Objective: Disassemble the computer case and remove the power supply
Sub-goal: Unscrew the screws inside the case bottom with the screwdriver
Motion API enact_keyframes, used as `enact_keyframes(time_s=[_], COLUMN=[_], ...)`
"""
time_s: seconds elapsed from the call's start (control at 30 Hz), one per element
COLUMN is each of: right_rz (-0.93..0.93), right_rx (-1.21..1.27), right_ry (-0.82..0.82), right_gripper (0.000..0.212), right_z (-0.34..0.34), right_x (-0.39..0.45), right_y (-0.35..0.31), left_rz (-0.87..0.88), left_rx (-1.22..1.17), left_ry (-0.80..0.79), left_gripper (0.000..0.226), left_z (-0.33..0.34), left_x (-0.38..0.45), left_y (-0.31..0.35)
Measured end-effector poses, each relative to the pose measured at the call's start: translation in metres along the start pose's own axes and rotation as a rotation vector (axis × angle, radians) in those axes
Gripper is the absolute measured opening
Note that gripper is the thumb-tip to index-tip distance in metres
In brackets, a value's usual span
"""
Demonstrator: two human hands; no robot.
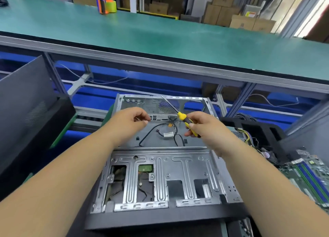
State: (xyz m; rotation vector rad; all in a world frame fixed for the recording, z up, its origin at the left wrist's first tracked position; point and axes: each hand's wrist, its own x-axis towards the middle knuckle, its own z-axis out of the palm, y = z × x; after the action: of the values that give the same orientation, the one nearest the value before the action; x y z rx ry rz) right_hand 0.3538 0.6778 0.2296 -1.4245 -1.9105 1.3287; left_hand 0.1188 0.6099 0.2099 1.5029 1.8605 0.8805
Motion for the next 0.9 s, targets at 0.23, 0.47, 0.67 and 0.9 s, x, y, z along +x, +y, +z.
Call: enact_keyframes(time_s=[0.23,0.47,0.67,0.9], right_rz=[0.173,0.135,0.208,0.29], right_rx=[-0.14,-0.269,-0.568,-0.833], right_ry=[-0.111,-0.245,-0.5,-0.533], right_gripper=[0.016,0.017,0.022,0.017], right_z=[-0.012,-0.006,0.014,0.026], right_x=[0.042,0.073,0.094,0.114], right_y=[0.006,0.011,0.02,0.029], left_rz=[-0.129,-0.115,-0.078,-0.006], left_rx=[0.181,0.42,0.605,0.726], left_ry=[-0.179,-0.36,-0.778,-0.938], left_gripper=[0.006,0.014,0.025,0.034], left_z=[0.017,0.034,0.055,0.082], left_x=[0.03,0.051,0.065,0.089], left_y=[0.0,-0.004,-0.015,-0.018])
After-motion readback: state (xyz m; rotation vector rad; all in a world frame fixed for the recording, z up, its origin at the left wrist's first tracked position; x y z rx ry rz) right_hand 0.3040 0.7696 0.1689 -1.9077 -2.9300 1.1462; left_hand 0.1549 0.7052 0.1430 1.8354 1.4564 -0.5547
